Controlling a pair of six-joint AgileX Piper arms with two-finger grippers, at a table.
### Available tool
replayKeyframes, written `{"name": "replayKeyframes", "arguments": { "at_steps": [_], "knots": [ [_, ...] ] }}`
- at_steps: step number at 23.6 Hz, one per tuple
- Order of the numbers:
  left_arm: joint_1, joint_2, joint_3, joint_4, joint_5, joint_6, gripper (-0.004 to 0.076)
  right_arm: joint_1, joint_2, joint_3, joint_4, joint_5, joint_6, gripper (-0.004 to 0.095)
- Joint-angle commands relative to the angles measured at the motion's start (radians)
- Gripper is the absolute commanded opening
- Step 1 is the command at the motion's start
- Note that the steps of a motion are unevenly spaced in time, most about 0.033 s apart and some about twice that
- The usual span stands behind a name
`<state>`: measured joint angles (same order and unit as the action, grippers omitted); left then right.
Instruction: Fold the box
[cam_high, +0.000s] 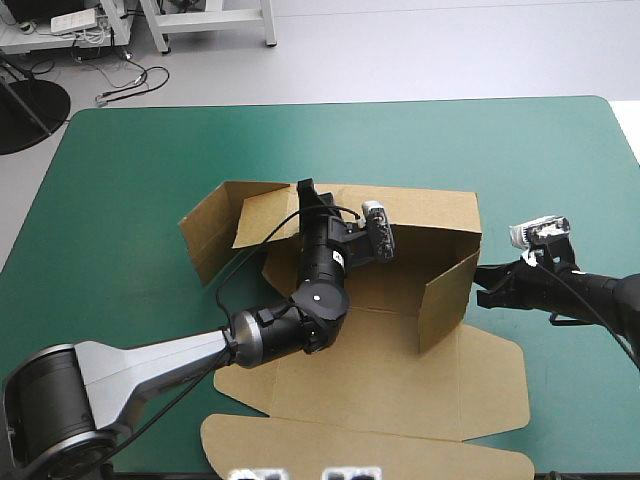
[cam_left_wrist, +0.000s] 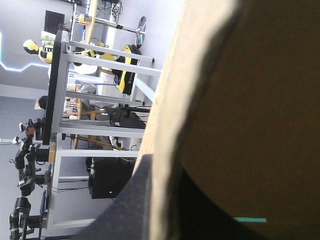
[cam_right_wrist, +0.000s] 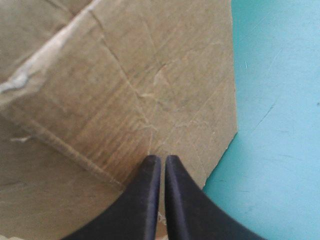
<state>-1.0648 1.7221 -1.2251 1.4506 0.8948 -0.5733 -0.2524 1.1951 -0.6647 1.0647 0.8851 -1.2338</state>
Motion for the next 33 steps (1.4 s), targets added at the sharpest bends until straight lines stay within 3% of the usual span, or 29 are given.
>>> {"name": "replayKeyframes", "arguments": {
  "at_steps": [1,5,8,13,18,25,31,33],
  "knots": [
    [-0.006,-0.013,-0.01,-0.068,-0.059,-0.015,-0.001,0.0,-0.025,-0.023,0.044,0.037,-0.012,0.0189],
    [-0.006,-0.013,-0.01,-0.068,-0.059,0.019,-0.001,0.0,-0.025,-0.023,0.044,0.092,-0.054,0.0405],
    [-0.004,-0.013,-0.01,-0.068,-0.059,0.028,-0.001,0.0,-0.025,-0.023,0.034,0.122,-0.101,0.0453],
    [-0.004,-0.013,-0.01,-0.068,-0.059,0.03,-0.001,0.0,-0.033,-0.023,0.034,0.147,-0.142,0.0454],
    [-0.004,-0.013,-0.01,-0.076,-0.08,0.066,-0.001,0.0,-0.035,-0.023,0.051,0.061,-0.208,0.0454],
    [-0.006,-0.013,-0.01,-0.125,-0.182,0.147,-0.001,0.002,-0.011,-0.022,0.22,-0.017,-0.396,0.0454],
    [-0.006,-0.016,-0.016,-0.125,-0.204,0.135,-0.001,0.002,0.077,-0.022,0.257,-0.021,-0.401,0.0448],
    [-0.006,-0.016,-0.016,-0.123,-0.24,0.135,-0.001,0.002,0.111,-0.022,0.305,-0.021,-0.402,0.0376]
  ]
}}
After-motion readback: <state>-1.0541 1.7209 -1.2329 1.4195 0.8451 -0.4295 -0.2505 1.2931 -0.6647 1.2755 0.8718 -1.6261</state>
